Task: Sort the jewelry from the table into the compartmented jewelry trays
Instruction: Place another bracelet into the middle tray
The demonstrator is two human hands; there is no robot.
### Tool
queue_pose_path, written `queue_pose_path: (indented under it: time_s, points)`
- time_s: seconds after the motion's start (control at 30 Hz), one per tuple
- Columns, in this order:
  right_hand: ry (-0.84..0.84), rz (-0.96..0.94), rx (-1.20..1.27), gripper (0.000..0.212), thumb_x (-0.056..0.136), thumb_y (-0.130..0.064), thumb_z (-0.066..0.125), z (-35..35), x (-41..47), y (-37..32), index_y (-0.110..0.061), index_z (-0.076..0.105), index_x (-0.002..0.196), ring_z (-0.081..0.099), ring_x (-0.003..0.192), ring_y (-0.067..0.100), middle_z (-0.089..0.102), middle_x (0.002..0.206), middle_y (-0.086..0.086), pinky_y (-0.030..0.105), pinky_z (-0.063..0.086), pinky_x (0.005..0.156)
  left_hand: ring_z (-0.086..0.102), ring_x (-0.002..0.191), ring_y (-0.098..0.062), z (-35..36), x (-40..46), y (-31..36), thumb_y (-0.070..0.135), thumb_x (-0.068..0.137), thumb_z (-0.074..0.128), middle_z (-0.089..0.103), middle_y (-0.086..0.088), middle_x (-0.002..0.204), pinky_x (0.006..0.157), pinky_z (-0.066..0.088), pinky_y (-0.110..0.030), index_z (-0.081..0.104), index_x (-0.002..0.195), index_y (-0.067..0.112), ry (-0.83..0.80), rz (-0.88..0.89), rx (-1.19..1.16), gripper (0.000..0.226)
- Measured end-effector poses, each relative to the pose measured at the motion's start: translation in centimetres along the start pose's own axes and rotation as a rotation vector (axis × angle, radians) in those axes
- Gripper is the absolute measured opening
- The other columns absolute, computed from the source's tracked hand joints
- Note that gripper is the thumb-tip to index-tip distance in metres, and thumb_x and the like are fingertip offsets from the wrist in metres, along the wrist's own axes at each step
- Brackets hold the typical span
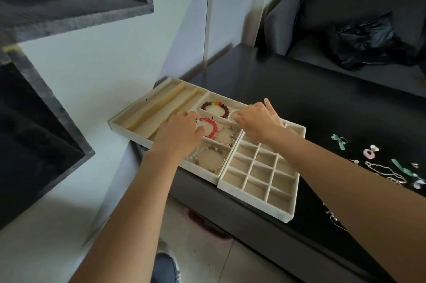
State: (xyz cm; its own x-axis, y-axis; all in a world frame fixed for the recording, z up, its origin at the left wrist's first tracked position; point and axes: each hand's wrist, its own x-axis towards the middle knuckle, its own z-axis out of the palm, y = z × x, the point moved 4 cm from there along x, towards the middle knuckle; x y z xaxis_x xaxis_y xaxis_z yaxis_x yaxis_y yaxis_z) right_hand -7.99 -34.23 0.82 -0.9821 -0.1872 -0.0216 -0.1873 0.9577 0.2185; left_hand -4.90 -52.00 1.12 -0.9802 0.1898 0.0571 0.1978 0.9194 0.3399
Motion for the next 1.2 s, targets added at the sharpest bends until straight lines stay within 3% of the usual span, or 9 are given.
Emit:
queue_pose_path:
  time_s: [0.13,0.3,0.4,0.53,0.77,0.93,1.07,1.2]
  points:
    - [-0.002,-0.029,0.059,0.032,0.1,-0.013,0.034,0.4,0.4,-0.5,-0.026,0.061,0.112,0.051,0.116,0.026,0.061,0.113,-0.004,0.047,0.002,0.117,0.05,0.112,-0.018,-0.3,-0.3,0.1,0.029,0.098,0.038,0.051,-0.004,0.128,0.088,0.039,-0.032,0.046,0.13,0.015,0.018,0.012,0.056,0.036]
    - [-0.024,-0.064,0.106,0.034,0.102,-0.023,0.031,0.6,0.2,-1.0,-0.022,0.06,0.118,0.05,0.122,0.021,0.06,0.118,-0.003,0.048,-0.001,0.117,0.045,0.122,-0.018,0.0,-0.6,0.4,0.03,0.098,0.036,0.047,-0.003,0.136,0.098,0.038,-0.036,0.04,0.136,0.016,0.024,0.045,0.186,0.041]
    - [-0.075,-0.088,0.069,0.041,0.102,-0.029,0.024,0.2,-0.3,-1.2,-0.02,0.055,0.127,0.047,0.126,0.02,0.057,0.123,-0.003,0.051,0.0,0.118,0.042,0.126,-0.019,0.2,-0.7,0.5,0.032,0.098,0.035,0.045,-0.003,0.137,0.1,0.037,-0.037,0.039,0.138,0.017,0.03,0.053,0.227,0.042]
    - [-0.04,-0.147,-0.081,0.039,0.101,-0.02,0.034,0.0,-0.8,-1.4,-0.028,0.044,0.138,0.05,0.123,0.023,0.056,0.122,-0.002,0.058,0.003,0.114,0.042,0.126,-0.019,0.2,-0.8,0.7,0.032,0.099,0.035,0.045,-0.004,0.136,0.101,0.036,-0.037,0.039,0.138,0.016,0.027,0.043,0.223,0.043]
    - [-0.072,-0.118,0.026,0.036,0.102,-0.029,0.032,0.8,0.5,-1.5,-0.032,0.044,0.137,0.046,0.125,0.023,0.057,0.121,-0.001,0.056,0.01,0.115,0.043,0.125,-0.02,0.1,-0.7,0.8,0.032,0.098,0.037,0.046,-0.004,0.136,0.102,0.035,-0.039,0.041,0.136,0.017,0.005,0.026,0.189,0.04]
    - [-0.028,-0.053,0.295,0.047,0.102,-0.041,0.025,-0.1,1.1,-2.3,-0.018,0.065,0.111,0.055,0.11,0.022,0.063,0.109,0.004,0.047,0.022,0.11,0.044,0.123,-0.019,-0.1,-0.8,0.6,0.028,0.098,0.039,0.046,-0.004,0.134,0.1,0.037,-0.038,0.042,0.134,0.016,0.007,0.036,0.166,0.038]
    - [0.001,0.009,0.496,0.042,0.101,-0.038,0.029,0.3,0.8,-1.6,-0.015,0.061,0.087,0.058,0.096,0.023,0.063,0.095,0.002,0.044,0.036,0.1,0.045,0.121,-0.02,-0.1,-0.8,0.6,0.028,0.098,0.04,0.049,-0.004,0.131,0.099,0.038,-0.038,0.045,0.132,0.015,0.016,0.039,0.159,0.037]
    - [-0.07,-0.015,0.475,0.039,0.101,-0.042,0.026,0.9,0.1,-1.7,-0.021,0.057,0.092,0.052,0.108,0.018,0.057,0.103,-0.003,0.049,0.021,0.112,0.044,0.122,-0.021,0.0,-0.7,0.8,0.029,0.097,0.041,0.049,-0.005,0.132,0.1,0.037,-0.039,0.044,0.133,0.015,0.014,0.039,0.172,0.038]
